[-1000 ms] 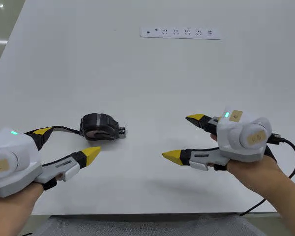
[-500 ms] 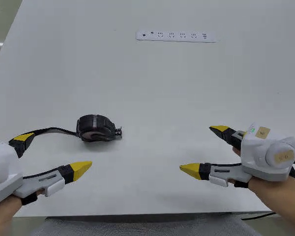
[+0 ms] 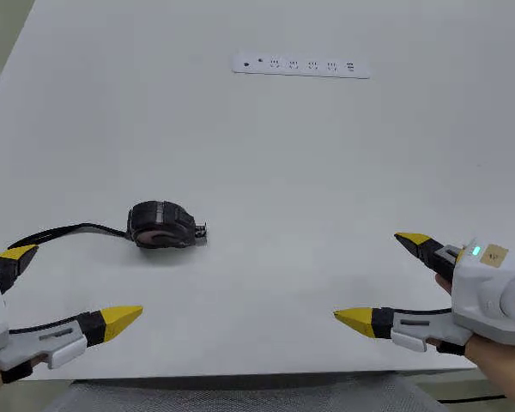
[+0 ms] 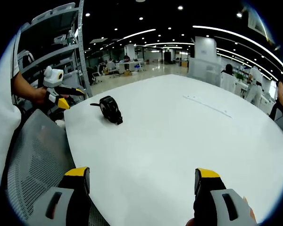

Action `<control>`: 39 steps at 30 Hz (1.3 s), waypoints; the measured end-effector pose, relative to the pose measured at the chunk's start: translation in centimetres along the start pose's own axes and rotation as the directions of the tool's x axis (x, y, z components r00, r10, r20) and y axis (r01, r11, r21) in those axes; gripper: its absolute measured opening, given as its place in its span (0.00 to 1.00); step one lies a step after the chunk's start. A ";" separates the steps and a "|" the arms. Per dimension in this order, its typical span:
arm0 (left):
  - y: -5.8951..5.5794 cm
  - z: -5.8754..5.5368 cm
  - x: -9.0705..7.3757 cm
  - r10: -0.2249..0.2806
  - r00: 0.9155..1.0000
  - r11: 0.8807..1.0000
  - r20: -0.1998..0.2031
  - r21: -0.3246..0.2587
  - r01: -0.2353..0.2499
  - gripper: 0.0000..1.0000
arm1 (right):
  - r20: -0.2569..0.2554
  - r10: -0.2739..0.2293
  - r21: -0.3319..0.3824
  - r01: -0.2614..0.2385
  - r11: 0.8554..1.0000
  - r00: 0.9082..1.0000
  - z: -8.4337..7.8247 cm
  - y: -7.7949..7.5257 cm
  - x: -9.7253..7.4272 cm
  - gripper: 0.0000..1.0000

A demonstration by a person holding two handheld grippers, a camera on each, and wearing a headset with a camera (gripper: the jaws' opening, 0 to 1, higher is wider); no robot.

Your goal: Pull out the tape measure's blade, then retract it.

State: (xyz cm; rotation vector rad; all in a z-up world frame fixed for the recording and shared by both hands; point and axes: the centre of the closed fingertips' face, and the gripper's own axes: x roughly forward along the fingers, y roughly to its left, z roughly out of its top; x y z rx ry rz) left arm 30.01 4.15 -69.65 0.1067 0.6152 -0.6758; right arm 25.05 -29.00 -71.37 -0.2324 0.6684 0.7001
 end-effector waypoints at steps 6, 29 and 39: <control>0.0 0.3 -0.4 -0.015 1.000 1.000 0.012 0.011 0.015 0.99 | 0.007 -0.001 0.034 0.001 0.999 1.000 -0.6 0.2 -1.3 0.94; 0.1 0.5 -1.1 -0.020 1.000 0.999 0.012 0.041 0.020 0.97 | 0.033 -0.035 0.084 0.032 0.996 0.999 -1.0 -0.6 -2.7 0.94; -0.8 0.4 -0.9 -0.052 0.999 0.998 0.006 0.044 0.051 0.97 | 0.032 -0.038 0.087 0.035 0.996 0.999 -1.3 -0.6 -2.9 0.93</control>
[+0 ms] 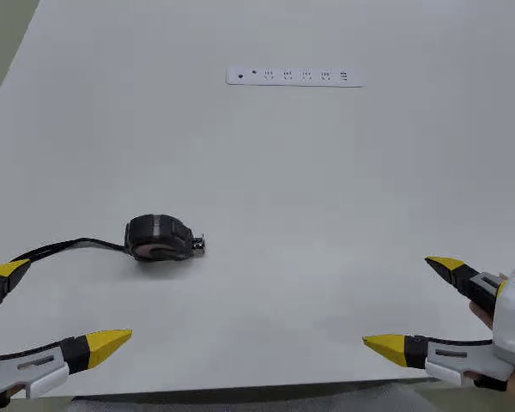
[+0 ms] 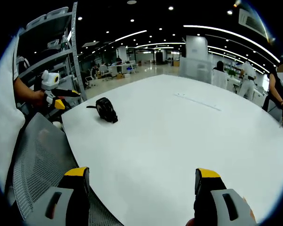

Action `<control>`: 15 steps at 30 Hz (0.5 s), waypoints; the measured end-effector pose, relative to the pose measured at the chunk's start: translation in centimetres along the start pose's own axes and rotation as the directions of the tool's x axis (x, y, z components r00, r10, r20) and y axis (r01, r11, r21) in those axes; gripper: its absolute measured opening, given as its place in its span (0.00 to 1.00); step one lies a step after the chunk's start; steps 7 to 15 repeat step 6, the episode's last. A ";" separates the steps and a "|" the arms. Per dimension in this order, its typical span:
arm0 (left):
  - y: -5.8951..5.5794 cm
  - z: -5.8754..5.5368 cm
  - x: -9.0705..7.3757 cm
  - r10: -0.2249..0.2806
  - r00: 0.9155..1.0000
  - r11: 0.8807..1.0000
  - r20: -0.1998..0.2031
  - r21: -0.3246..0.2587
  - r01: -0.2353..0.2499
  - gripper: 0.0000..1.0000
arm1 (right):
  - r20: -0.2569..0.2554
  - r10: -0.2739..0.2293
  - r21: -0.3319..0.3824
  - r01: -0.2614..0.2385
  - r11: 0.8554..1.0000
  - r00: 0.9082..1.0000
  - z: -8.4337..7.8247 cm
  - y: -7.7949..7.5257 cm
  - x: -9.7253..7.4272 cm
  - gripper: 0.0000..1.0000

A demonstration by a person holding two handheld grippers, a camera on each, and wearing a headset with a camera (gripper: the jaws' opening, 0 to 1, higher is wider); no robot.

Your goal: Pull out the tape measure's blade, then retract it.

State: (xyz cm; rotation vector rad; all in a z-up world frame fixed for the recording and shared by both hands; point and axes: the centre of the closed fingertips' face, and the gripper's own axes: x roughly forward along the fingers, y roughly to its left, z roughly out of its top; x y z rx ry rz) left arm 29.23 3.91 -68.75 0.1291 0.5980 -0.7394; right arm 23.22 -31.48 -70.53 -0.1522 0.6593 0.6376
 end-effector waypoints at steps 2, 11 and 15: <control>0.0 0.0 0.0 0.001 1.000 1.000 0.001 0.002 -0.001 0.97 | 0.001 0.003 0.005 -0.003 1.000 1.000 0.0 -0.1 -0.1 0.93; 0.4 -0.2 -0.2 0.005 1.000 1.000 0.001 -0.008 -0.005 0.98 | -0.001 0.002 0.001 -0.002 1.000 1.000 0.0 -0.2 -0.2 0.94; 0.4 -0.2 -0.2 0.005 1.000 1.000 0.001 -0.008 -0.005 0.98 | -0.001 0.002 0.001 -0.002 1.000 1.000 0.0 -0.2 -0.2 0.94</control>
